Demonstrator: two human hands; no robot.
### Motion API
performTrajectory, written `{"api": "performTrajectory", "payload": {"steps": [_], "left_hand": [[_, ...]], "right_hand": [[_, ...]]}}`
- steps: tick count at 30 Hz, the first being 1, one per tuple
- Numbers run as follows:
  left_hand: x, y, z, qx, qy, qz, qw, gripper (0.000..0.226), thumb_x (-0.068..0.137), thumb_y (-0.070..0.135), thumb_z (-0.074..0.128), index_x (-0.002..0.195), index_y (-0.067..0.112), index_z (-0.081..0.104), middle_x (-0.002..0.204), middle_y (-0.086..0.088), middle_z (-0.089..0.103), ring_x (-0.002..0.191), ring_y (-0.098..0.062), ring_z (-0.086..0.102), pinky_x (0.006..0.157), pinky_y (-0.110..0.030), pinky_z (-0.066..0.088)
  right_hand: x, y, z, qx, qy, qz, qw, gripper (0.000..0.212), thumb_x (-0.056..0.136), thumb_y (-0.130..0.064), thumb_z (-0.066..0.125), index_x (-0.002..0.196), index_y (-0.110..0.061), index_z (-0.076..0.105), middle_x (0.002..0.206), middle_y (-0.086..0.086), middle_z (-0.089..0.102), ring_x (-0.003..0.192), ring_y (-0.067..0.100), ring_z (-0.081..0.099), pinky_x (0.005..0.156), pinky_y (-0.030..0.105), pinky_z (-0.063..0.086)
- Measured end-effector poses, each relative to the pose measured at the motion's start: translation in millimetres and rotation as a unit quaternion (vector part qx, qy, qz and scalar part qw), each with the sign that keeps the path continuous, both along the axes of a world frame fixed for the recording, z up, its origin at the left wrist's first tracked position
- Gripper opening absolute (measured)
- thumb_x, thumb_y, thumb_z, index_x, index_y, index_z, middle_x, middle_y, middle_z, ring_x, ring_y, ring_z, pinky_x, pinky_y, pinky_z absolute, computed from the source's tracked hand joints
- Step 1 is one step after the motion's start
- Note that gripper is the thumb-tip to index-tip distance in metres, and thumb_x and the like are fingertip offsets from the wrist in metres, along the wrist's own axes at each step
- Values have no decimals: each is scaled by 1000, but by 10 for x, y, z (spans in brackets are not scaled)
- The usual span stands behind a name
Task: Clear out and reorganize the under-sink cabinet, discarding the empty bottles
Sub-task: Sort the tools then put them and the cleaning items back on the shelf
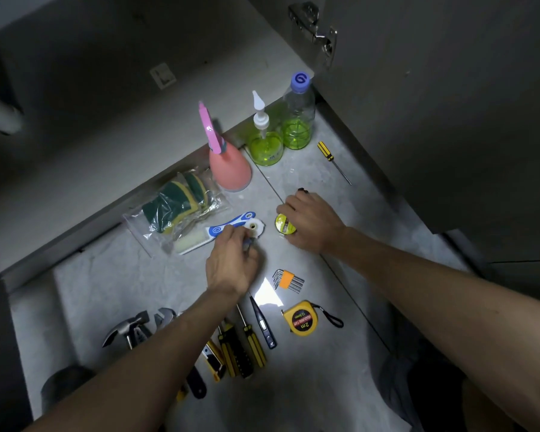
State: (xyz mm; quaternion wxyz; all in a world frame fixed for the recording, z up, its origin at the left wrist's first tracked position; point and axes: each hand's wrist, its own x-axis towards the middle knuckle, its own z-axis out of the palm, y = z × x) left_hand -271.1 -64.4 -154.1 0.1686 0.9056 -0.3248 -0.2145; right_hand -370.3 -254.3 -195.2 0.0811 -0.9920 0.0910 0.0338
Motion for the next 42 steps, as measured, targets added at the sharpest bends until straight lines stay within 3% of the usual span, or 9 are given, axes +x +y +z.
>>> {"api": "performTrajectory", "payload": {"steps": [3, 8, 13, 18, 21, 27, 32, 38, 42], "left_hand": [[-135, 45, -37, -50, 39, -73, 995, 14, 93, 29, 56, 107, 30, 58, 107, 10, 57, 98, -17, 57, 75, -35, 51], [-499, 77, -312, 78, 68, -226, 969, 41, 89, 27, 64, 129, 30, 51, 125, 4, 43, 112, -21, 50, 76, -38, 52], [-547, 48, -420, 73, 40, -228, 970, 38, 85, 16, 63, 119, 30, 54, 118, 4, 40, 108, -21, 47, 66, -37, 51], [-459, 114, -380, 57, 46, -275, 959, 53, 86, 14, 64, 135, 28, 50, 127, 6, 40, 116, -17, 43, 74, -32, 51], [-431, 157, -284, 24, 65, -260, 963, 53, 91, 20, 62, 141, 27, 46, 133, 8, 41, 121, -13, 43, 82, -28, 50], [-311, 415, -115, 28, 95, -197, 975, 38, 98, 36, 55, 136, 35, 49, 124, 14, 48, 113, -9, 51, 85, -30, 51], [-198, 437, -51, 59, 122, -123, 983, 34, 95, 42, 55, 129, 40, 54, 118, 15, 55, 106, -9, 58, 88, -33, 52], [-150, 504, 55, 102, 110, -8, 989, 18, 92, 32, 55, 107, 29, 64, 109, 5, 68, 102, -22, 63, 85, -37, 53], [-205, 936, 140, 120, 114, 66, 984, 10, 92, 25, 52, 92, 26, 62, 91, 3, 68, 89, -23, 64, 75, -33, 52]], "right_hand": [[-368, 222, -19, 82, -50, -109, 989, 39, 71, -38, 72, 101, -16, 62, 96, 6, 59, 91, 30, 59, 64, 38, 51], [-1114, 570, -150, 205, 39, -283, 936, 44, 85, -48, 68, 119, -26, 50, 114, -1, 51, 99, 23, 56, 69, 32, 42], [-1227, 754, -102, 248, 59, -290, 922, 43, 85, -33, 73, 122, -28, 52, 120, -2, 46, 100, 26, 59, 71, 35, 50], [-1124, 589, 84, 230, 32, -256, 938, 35, 91, -44, 63, 116, -21, 56, 112, -1, 51, 103, 19, 51, 76, 38, 50], [-785, 100, 164, 181, -78, -339, 920, 24, 100, -26, 51, 118, -12, 59, 113, 9, 55, 105, 28, 53, 82, 40, 46], [32, -822, -19, 163, -5, -446, 880, 43, 95, -27, 57, 132, -7, 48, 137, 17, 44, 123, 38, 49, 91, 45, 46], [185, -902, -170, 188, 28, -529, 827, 28, 95, -30, 59, 115, -13, 69, 124, 14, 63, 116, 34, 62, 92, 41, 54], [148, -362, 126, 358, -103, -446, 814, 8, 86, -17, 61, 85, -23, 65, 79, 2, 70, 83, 28, 68, 71, 33, 53], [112, 193, 290, 447, 15, -312, 838, 16, 92, -5, 53, 90, -19, 61, 73, 7, 61, 58, 22, 58, 55, 30, 50]]}}
